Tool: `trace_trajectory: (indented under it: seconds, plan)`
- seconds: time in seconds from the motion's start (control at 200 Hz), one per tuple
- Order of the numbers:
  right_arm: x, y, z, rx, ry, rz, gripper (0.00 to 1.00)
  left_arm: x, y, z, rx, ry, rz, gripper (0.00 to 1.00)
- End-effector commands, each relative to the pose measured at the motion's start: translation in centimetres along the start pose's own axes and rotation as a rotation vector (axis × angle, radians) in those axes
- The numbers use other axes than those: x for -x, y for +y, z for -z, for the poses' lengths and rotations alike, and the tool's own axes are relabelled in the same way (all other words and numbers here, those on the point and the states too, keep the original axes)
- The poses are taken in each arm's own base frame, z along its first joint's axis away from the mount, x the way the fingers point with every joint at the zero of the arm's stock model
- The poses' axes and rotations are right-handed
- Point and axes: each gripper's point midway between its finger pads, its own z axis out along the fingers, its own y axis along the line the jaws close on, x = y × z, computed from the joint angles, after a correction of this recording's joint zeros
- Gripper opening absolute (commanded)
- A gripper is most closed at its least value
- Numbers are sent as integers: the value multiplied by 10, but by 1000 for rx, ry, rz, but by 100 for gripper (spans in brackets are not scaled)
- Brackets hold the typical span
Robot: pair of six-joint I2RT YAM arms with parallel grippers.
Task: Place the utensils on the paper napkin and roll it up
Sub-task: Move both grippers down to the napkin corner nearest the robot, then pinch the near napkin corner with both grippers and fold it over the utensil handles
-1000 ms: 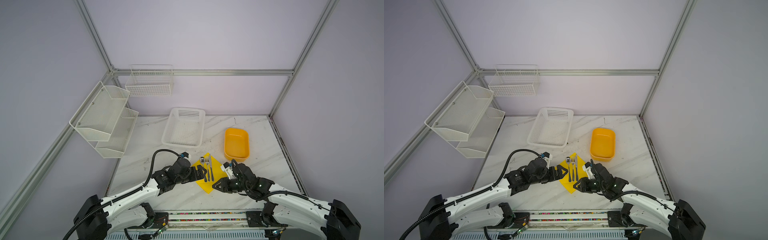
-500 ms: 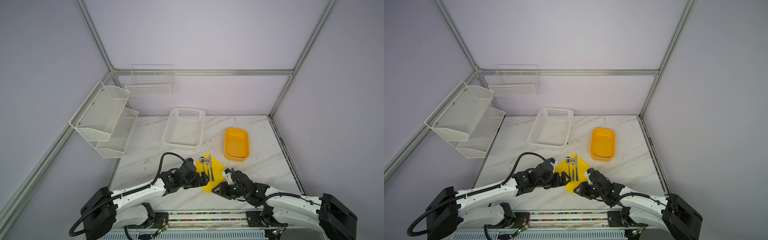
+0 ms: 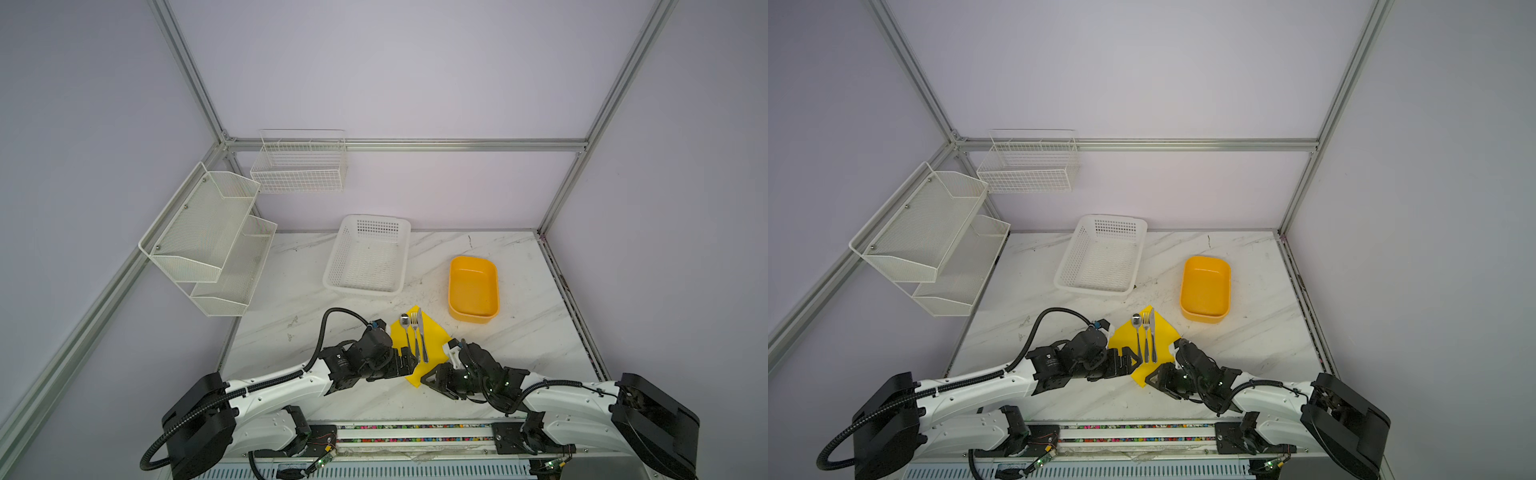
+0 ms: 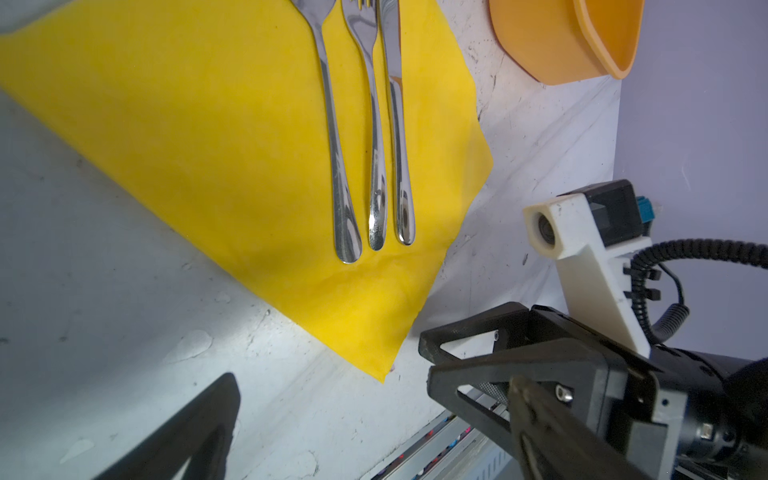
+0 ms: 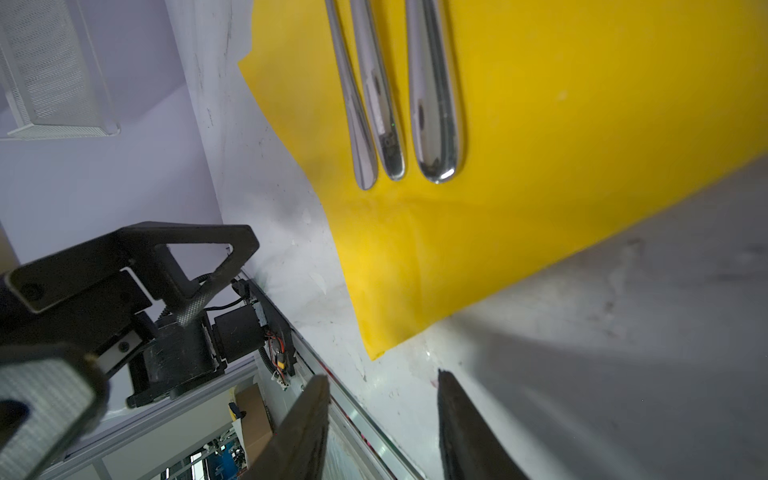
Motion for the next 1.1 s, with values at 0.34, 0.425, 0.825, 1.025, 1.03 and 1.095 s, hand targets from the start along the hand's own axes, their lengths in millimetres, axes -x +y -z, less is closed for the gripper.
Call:
trace_trajectory:
  seconds: [0.34, 0.425, 0.825, 1.025, 1.03, 1.095]
  plan:
    - [0, 1, -21, 13, 35, -25, 47, -2, 13, -1, 4, -23, 36, 100]
    - [2, 6, -22, 21, 32, -8, 47, -1, 13, 0, 1, -31, 36, 100]
    - [25, 36, -35, -11, -6, 102, 48, 27, 12, 24, 117, -123, -67, 100]
    - [39, 38, -27, -30, -87, 84, 49, 27, 4, 25, 81, -122, -95, 99]
    - [40, 38, -26, -29, -90, 83, 48, 26, 4, 24, 79, -120, -96, 99]
    - [47, 32, -22, -42, -119, 61, 48, 25, 0, 20, 56, -108, -105, 96]
